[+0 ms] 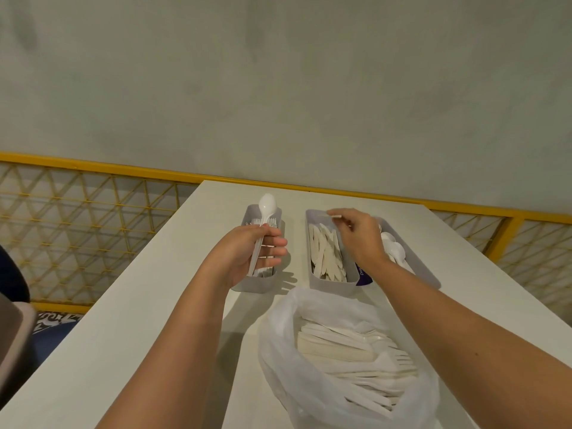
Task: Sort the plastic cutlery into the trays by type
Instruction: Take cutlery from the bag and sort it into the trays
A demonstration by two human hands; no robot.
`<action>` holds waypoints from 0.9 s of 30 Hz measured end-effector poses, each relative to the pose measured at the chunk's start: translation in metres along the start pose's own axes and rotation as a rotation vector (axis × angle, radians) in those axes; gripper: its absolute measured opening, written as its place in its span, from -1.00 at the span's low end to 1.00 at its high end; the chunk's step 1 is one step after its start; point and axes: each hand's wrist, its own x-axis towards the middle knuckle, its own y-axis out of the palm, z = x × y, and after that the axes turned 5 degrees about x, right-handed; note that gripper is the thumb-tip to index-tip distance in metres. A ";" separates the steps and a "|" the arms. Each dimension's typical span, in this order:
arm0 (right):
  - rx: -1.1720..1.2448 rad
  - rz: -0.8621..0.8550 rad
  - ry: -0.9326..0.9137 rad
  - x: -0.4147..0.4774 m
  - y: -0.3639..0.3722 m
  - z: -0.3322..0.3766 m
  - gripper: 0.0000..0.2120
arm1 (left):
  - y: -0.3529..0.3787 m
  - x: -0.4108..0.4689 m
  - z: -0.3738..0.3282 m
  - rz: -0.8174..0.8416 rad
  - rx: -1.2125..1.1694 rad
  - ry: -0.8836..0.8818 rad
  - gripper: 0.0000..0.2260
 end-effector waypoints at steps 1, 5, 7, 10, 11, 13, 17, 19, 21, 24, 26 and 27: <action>-0.041 0.040 -0.012 -0.002 -0.001 -0.004 -0.74 | 0.000 0.000 0.000 0.001 0.007 0.001 -0.77; -0.175 0.197 -0.029 -0.009 -0.002 -0.014 -0.72 | 0.000 0.002 0.001 0.003 0.013 -0.004 -0.76; -0.266 0.275 -0.012 -0.010 -0.002 -0.017 -0.68 | 0.001 0.002 0.001 0.003 0.013 -0.003 -0.76; -0.360 0.335 0.024 -0.011 -0.002 -0.016 -0.62 | 0.001 0.003 0.002 0.003 0.023 0.000 -0.75; -0.366 0.336 0.030 -0.012 -0.003 -0.014 -0.61 | 0.002 0.004 0.002 0.000 0.028 -0.002 -0.74; -0.343 0.311 0.027 -0.012 -0.004 -0.008 -0.59 | 0.004 0.004 0.003 -0.004 0.034 -0.006 -0.73; -0.180 0.250 0.024 -0.016 -0.005 0.017 -0.69 | 0.013 0.005 0.004 -0.052 0.075 0.022 -0.74; -0.091 0.286 0.023 -0.019 -0.004 0.034 -0.74 | 0.019 0.005 0.005 -0.058 0.097 0.048 -0.78; -0.007 0.368 0.028 -0.025 -0.002 0.048 -0.76 | 0.025 0.004 0.007 -0.038 0.096 0.067 -0.78; 0.043 0.490 0.018 -0.032 -0.002 0.058 -0.78 | 0.037 0.002 0.007 0.011 0.045 0.098 -0.74; 0.065 0.518 0.011 -0.035 -0.003 0.060 -0.80 | 0.048 0.001 0.009 0.047 -0.021 0.123 -0.74; 0.081 0.511 0.010 -0.036 -0.004 0.059 -0.81 | 0.056 -0.001 0.009 0.070 -0.053 0.132 -0.73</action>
